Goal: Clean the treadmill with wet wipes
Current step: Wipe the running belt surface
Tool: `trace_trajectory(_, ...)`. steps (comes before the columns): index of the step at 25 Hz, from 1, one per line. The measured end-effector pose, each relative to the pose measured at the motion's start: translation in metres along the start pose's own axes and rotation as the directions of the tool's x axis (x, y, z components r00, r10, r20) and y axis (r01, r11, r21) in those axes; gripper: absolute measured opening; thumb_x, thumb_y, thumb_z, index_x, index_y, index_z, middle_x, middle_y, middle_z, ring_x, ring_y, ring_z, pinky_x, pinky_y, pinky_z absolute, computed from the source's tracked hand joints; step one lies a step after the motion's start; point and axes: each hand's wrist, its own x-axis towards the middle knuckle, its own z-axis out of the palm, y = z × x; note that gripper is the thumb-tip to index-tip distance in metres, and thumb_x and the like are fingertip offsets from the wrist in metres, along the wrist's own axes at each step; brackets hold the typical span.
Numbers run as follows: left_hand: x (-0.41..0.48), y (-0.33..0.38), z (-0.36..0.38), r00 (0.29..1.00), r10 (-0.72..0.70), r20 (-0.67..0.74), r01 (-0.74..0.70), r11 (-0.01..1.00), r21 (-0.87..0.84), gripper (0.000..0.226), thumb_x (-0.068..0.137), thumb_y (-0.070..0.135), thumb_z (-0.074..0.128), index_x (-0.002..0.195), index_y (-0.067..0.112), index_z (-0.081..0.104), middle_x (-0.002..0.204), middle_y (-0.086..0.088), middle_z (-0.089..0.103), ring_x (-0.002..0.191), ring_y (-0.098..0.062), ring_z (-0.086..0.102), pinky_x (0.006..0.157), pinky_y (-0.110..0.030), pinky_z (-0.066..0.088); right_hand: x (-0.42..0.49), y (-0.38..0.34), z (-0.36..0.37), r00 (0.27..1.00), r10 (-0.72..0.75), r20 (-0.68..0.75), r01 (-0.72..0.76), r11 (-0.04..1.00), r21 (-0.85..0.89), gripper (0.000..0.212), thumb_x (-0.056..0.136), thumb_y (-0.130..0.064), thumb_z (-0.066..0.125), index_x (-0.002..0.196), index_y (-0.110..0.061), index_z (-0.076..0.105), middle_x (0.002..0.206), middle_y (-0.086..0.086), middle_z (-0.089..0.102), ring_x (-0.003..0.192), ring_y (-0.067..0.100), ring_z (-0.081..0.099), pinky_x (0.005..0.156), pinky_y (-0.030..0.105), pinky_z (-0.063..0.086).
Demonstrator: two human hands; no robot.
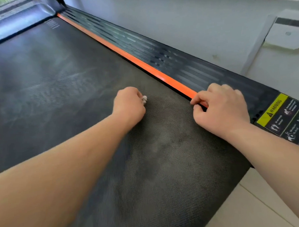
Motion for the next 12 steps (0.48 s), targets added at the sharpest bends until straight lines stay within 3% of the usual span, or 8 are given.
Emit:
trace_trajectory(4,-0.042,0.025,0.018,0.956,0.268,0.122,-0.274,0.961,0.044,0.018,0.092,0.012,0.060,0.104,0.022,0.070,0.108,-0.001,0.065,0.102,-0.023,0.060,0.087,-0.032,0.049,-0.004,0.004,-0.004,0.995,-0.097,0.032,0.100,0.991,-0.085,0.032,0.087,-0.026,0.063,0.118,-0.030,0.068,0.100,-0.003,0.049,0.098,0.026,0.050,0.085,0.042,0.039)
trace_trajectory(7,-0.020,0.013,0.011,0.989,0.138,0.051,-0.143,0.983,0.114,0.020,0.095,0.012,0.058,0.113,0.016,0.066,0.113,-0.009,0.059,0.108,-0.031,0.057,0.087,-0.036,0.046,-0.016,0.023,-0.016,0.992,-0.120,-0.041,0.111,0.980,-0.163,0.025,0.088,-0.024,0.064,0.113,-0.022,0.072,0.101,0.003,0.054,0.095,0.031,0.051,0.078,0.042,0.039)
trace_trajectory(12,-0.013,0.021,0.010,0.991,0.045,0.128,-0.059,0.992,0.109,0.017,0.099,0.017,0.056,0.115,0.014,0.062,0.121,-0.009,0.062,0.109,-0.029,0.058,0.082,-0.033,0.044,-0.044,0.066,-0.036,0.986,-0.117,-0.119,0.100,0.985,-0.141,0.022,0.091,-0.033,0.065,0.102,-0.019,0.078,0.094,0.003,0.060,0.091,0.031,0.056,0.075,0.043,0.047)
